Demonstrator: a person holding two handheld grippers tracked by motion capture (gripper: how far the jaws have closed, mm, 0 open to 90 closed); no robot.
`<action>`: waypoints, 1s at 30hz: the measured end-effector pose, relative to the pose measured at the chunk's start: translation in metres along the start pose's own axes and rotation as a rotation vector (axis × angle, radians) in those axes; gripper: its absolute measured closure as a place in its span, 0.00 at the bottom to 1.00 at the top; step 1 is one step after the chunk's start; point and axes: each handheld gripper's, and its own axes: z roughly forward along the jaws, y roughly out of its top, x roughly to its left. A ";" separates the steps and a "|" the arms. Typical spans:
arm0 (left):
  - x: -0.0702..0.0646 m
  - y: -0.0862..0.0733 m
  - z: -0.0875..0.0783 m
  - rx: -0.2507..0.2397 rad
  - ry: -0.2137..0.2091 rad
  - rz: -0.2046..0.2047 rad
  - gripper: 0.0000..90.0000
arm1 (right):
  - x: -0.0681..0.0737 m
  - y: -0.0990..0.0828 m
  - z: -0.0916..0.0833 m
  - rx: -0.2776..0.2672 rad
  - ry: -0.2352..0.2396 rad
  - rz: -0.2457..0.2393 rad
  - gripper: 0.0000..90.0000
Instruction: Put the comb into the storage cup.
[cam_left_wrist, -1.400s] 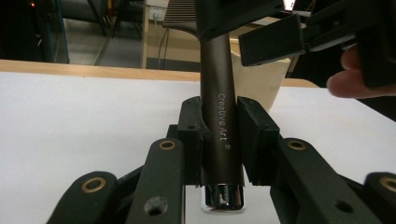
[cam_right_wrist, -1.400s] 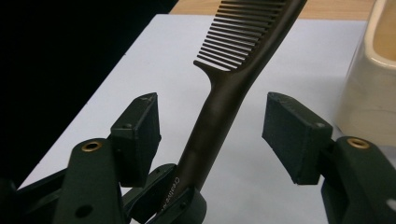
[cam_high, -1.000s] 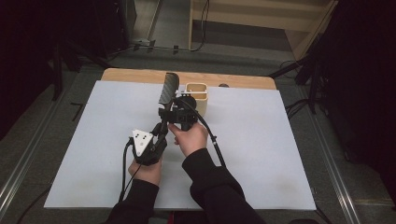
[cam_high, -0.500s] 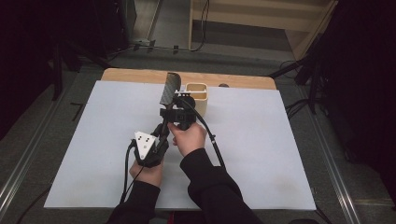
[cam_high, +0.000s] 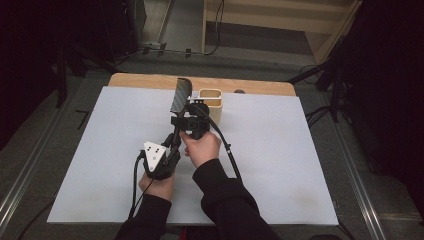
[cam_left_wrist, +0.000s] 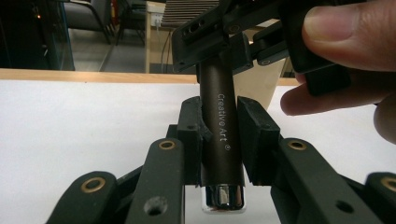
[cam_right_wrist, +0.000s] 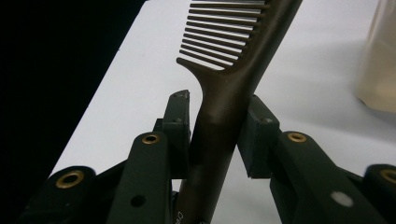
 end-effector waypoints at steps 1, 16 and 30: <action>0.000 0.000 0.000 0.001 0.000 0.001 0.81 | 0.000 0.000 0.000 0.002 0.003 0.005 0.74; 0.000 0.000 0.001 0.001 -0.024 -0.001 0.77 | -0.001 0.000 -0.001 0.003 0.030 0.019 0.77; 0.006 0.005 -0.002 0.035 -0.076 -0.042 0.66 | -0.006 0.001 -0.001 -0.005 0.027 0.017 0.78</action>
